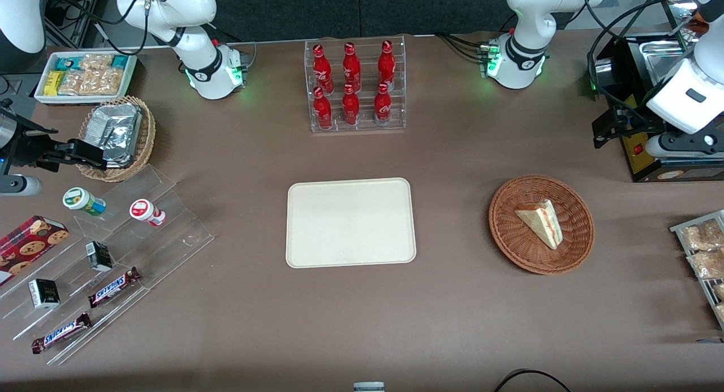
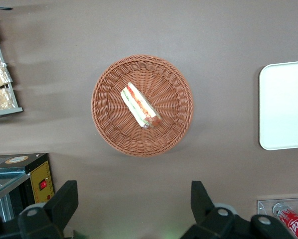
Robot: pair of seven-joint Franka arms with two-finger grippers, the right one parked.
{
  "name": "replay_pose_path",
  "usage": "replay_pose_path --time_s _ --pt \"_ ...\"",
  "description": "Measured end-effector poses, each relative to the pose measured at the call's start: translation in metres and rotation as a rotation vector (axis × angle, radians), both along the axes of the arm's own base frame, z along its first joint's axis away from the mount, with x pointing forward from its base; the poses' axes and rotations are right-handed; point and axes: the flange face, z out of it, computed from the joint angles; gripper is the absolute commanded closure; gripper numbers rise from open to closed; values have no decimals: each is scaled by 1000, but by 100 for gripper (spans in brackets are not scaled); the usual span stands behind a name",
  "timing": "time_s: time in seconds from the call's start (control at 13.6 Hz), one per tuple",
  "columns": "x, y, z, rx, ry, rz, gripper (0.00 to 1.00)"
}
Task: Place sandwich from basket to tray
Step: 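Move the left gripper over the wicker basket above the sandwich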
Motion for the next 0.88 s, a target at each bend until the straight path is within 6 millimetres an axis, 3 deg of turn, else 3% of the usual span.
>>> replay_pose_path --time_s 0.66,0.88 --pt "1 2 -2 1 8 7 0" --pt "5 5 -24 12 82 101 0"
